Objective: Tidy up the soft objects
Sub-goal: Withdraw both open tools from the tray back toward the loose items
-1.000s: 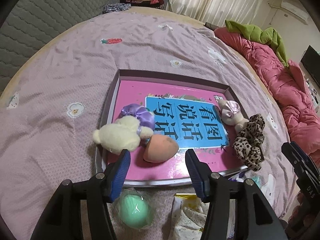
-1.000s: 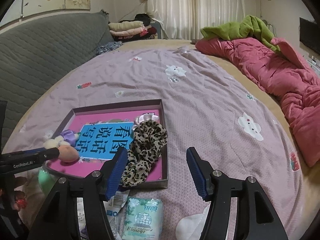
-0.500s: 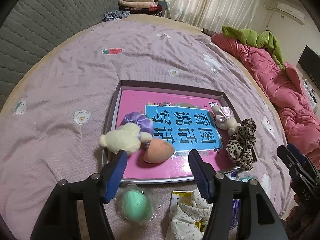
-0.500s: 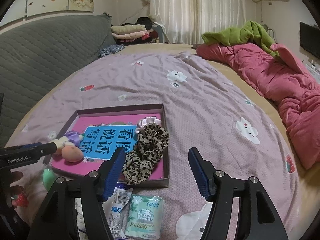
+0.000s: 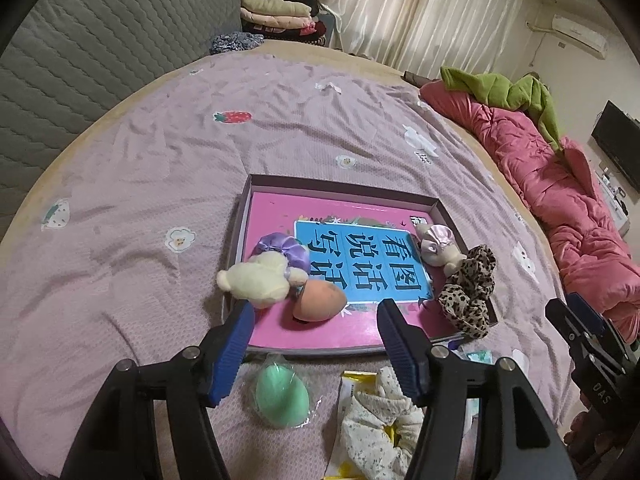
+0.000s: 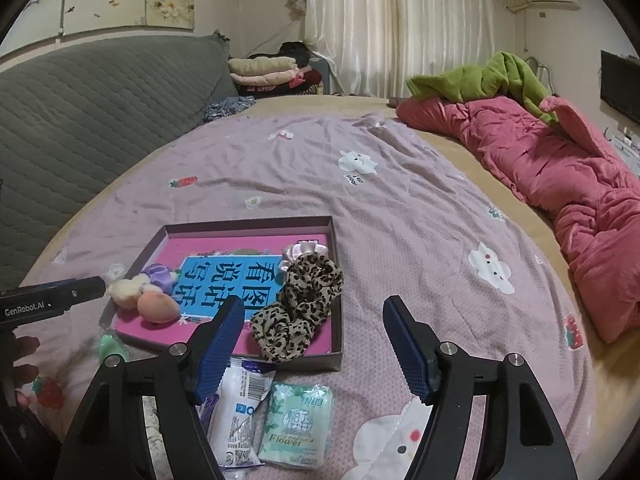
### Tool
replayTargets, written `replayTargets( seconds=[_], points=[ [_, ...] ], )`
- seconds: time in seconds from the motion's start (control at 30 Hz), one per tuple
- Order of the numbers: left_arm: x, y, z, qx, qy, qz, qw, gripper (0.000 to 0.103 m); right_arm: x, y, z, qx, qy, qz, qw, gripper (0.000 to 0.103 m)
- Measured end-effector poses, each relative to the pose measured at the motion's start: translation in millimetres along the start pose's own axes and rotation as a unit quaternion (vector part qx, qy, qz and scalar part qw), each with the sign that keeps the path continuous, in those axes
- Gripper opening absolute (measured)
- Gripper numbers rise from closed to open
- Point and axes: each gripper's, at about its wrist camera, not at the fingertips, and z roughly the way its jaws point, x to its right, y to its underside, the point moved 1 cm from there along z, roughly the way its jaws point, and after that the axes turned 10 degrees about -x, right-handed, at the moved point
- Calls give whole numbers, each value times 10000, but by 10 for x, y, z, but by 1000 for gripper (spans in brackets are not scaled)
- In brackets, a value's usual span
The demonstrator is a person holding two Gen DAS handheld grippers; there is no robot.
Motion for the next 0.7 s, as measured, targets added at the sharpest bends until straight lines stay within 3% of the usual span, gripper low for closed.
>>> replayTargets(
  seconds=[0.7],
  points=[
    [115,210,-308,107,-1,268,9996,63,-35,147,-329,93,-26,-49,9999,74]
  ],
)
